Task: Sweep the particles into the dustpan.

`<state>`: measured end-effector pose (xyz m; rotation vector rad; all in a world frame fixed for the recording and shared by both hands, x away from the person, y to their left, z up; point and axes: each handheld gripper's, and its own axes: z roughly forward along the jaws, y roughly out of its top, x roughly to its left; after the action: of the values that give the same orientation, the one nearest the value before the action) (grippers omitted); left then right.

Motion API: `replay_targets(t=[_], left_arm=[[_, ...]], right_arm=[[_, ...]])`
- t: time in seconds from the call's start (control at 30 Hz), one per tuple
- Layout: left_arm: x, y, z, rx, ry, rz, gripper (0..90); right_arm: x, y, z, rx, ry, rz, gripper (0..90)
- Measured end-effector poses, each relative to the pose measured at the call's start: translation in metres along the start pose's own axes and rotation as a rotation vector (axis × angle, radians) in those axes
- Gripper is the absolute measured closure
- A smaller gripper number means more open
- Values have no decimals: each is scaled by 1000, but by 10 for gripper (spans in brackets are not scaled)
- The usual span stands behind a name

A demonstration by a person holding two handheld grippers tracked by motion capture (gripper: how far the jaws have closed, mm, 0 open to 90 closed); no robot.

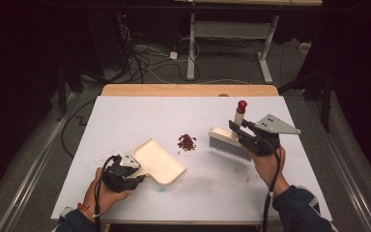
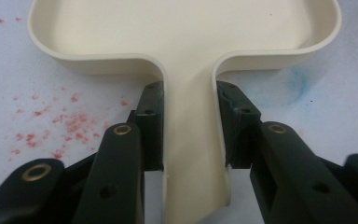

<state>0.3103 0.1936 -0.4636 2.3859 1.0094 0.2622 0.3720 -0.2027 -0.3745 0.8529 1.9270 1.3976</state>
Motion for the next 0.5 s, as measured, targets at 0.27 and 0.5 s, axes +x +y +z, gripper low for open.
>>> replay_targets(t=[0.27,0.5], left_arm=[[-1,3,3,10,-12,-5,641],[-2,6,7,18,-16,0,641]], right_arm=[[2,16,60,-21,-48,13,704],[10,10,103,-18,-83,9,704]])
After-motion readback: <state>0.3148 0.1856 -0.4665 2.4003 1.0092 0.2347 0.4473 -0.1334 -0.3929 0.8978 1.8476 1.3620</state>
